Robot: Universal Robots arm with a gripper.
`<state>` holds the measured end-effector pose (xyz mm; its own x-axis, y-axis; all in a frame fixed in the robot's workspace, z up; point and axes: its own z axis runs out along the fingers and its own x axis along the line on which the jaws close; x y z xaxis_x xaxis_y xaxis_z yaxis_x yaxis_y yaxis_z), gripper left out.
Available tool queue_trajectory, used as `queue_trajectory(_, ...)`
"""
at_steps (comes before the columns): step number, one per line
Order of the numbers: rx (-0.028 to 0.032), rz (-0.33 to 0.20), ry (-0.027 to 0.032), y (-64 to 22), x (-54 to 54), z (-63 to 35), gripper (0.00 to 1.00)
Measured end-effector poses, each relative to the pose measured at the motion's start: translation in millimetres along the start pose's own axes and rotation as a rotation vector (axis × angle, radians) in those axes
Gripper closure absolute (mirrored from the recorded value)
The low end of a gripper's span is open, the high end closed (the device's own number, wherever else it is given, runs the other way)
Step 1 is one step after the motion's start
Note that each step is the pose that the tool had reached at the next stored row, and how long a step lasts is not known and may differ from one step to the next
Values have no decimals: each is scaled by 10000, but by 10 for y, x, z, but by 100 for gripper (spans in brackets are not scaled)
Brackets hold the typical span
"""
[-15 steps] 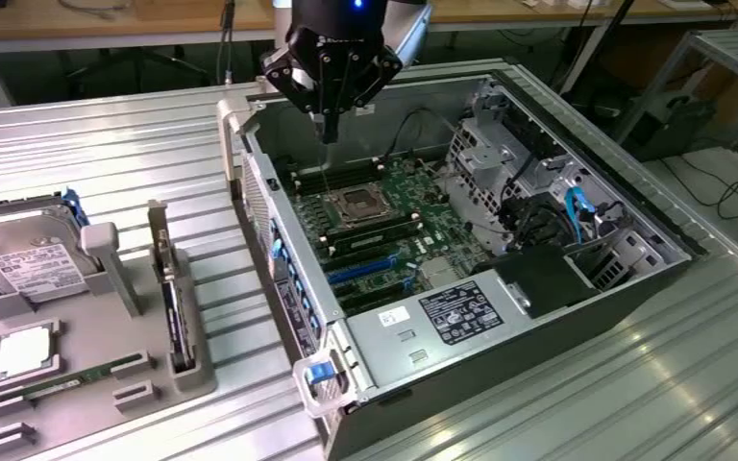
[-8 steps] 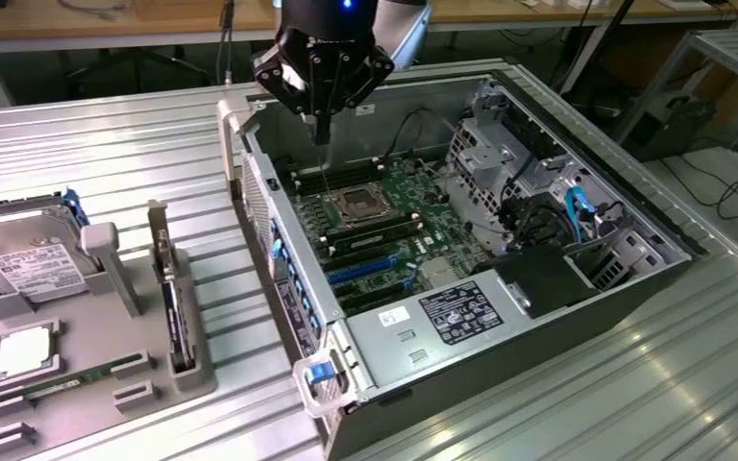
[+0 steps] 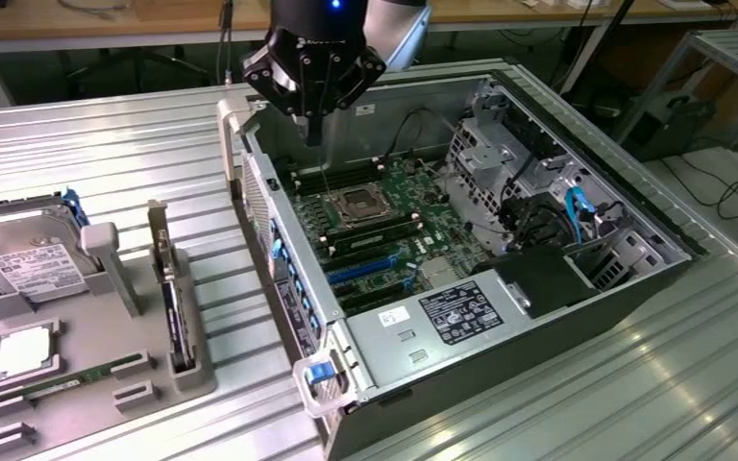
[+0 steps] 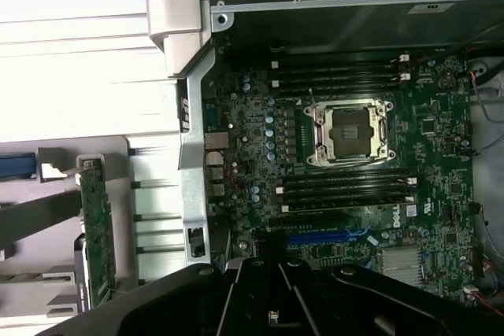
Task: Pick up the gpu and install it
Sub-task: 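Reach for the gpu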
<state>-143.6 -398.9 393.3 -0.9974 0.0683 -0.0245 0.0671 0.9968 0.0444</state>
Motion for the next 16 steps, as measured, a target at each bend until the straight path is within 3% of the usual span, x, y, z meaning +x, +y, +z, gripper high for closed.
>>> queue_trajectory(16, 1, 0, 0, -8, 121, -4, 89)
